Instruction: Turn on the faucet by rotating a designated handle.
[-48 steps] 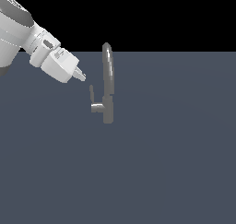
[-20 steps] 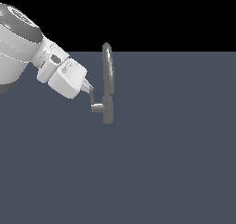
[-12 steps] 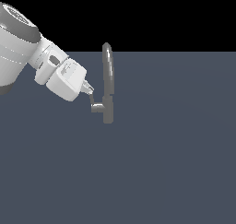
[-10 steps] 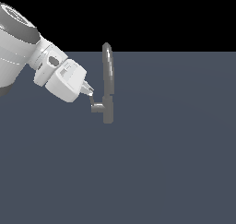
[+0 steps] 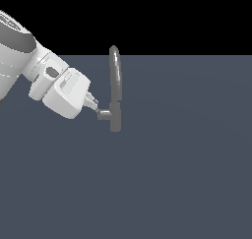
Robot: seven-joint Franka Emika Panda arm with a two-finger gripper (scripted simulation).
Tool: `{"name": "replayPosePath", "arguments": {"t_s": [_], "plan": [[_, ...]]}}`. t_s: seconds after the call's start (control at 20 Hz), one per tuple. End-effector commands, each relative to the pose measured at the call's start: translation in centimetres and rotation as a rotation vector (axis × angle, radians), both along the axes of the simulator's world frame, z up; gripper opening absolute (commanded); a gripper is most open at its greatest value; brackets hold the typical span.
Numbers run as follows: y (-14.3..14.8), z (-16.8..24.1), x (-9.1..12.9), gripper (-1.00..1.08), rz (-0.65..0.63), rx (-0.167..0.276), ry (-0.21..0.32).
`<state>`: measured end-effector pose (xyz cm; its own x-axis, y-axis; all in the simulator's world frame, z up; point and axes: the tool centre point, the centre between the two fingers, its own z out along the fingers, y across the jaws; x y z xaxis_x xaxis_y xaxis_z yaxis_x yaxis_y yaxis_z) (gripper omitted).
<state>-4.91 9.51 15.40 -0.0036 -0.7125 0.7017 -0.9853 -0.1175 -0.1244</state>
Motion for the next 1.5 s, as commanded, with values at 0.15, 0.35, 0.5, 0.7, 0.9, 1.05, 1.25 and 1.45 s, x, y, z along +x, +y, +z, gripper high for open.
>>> {"name": "replayPosePath", "arguments": {"t_s": [0.15, 0.35, 0.5, 0.7, 0.9, 1.05, 1.25, 1.45], "plan": [[-0.6, -2.2, -1.3, -1.00, -0.009, -0.005, 0.009], [-1.0, -3.9, -2.3, -1.00, -0.016, -0.006, 0.014], [-1.3, -5.3, -3.0, -1.00, -0.021, -0.006, 0.017], [-0.3, -5.2, -2.1, -1.00, -0.001, -0.002, 0.001], [-0.7, -7.3, -1.9, -1.00, -0.010, -0.004, 0.008], [-0.9, -9.0, -1.7, -1.00, -0.017, -0.005, 0.013], [0.3, -7.6, -1.0, -1.00, -0.002, 0.019, -0.019], [0.2, -8.9, -0.2, -1.00, -0.007, 0.013, -0.010]]}}
